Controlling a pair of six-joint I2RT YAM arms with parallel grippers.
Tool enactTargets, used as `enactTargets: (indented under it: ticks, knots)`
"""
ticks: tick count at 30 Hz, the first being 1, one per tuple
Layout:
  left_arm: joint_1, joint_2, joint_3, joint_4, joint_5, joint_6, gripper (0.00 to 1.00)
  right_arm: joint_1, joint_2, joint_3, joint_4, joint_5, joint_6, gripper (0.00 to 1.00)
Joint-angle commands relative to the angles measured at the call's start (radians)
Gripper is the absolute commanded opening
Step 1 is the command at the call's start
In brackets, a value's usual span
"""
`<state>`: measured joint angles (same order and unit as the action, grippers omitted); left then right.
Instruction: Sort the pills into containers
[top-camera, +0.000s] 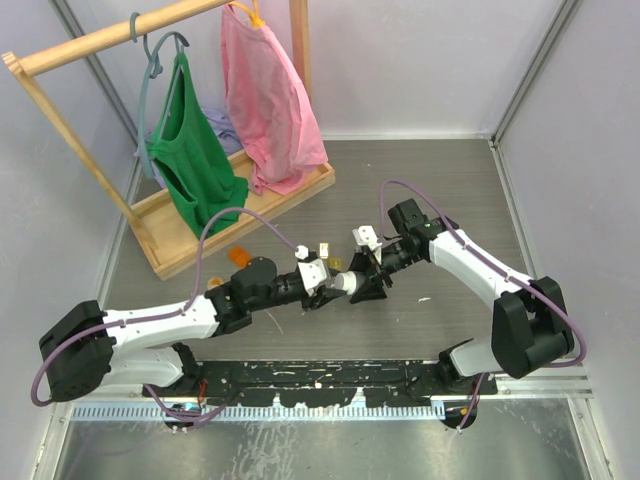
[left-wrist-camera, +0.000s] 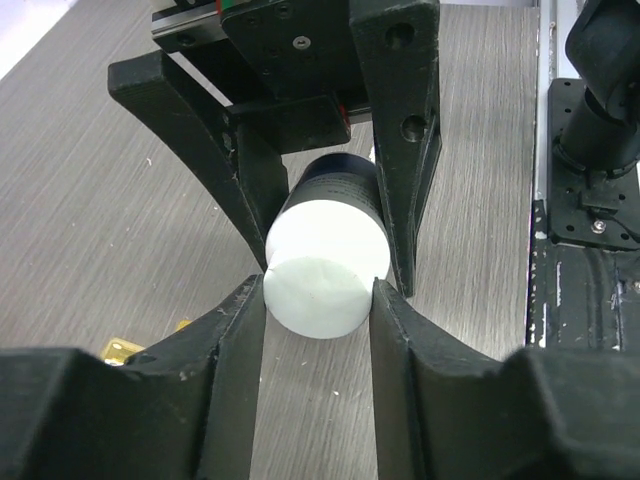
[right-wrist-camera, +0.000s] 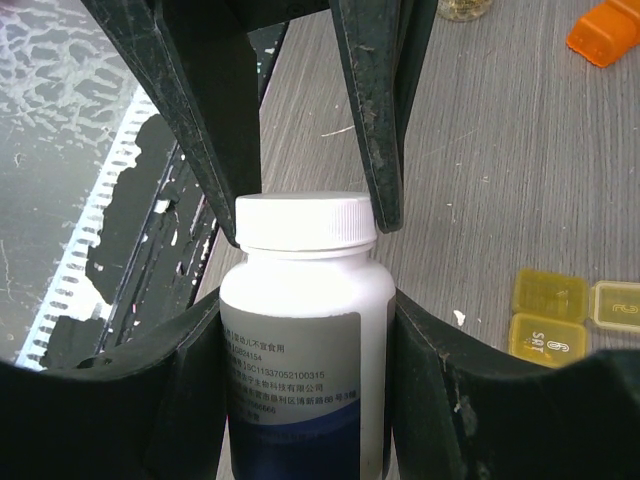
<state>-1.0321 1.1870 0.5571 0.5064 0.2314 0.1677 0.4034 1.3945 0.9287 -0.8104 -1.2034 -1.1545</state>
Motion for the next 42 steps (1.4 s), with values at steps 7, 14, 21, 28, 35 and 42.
enactTargets:
  ticks: [7,14,21,28,35,42]
  knots:
    - [0.004,-0.044,0.107,-0.041,-0.04,-0.309,0.04,-0.007,-0.003,0.04,0.01,-0.029,-0.01,0.01]
    - [0.005,-0.076,0.194,-0.338,-0.275,-0.883,0.0,-0.01,-0.003,0.035,0.047,-0.016,0.039,0.01]
    - [0.004,-0.076,0.203,-0.344,-0.278,-1.149,0.0,-0.009,-0.001,0.032,0.054,-0.019,0.049,0.01]
    - [0.004,-0.041,0.233,-0.341,-0.26,-1.117,0.14,-0.014,-0.003,0.033,0.054,-0.019,0.049,0.01]
    - [0.004,-0.057,0.225,-0.341,-0.256,-1.083,0.59,-0.014,-0.002,0.033,0.054,-0.021,0.049,0.01]
    - [0.004,-0.118,0.212,-0.387,-0.258,-0.99,0.89,-0.013,0.0,0.032,0.053,-0.022,0.047,0.01]
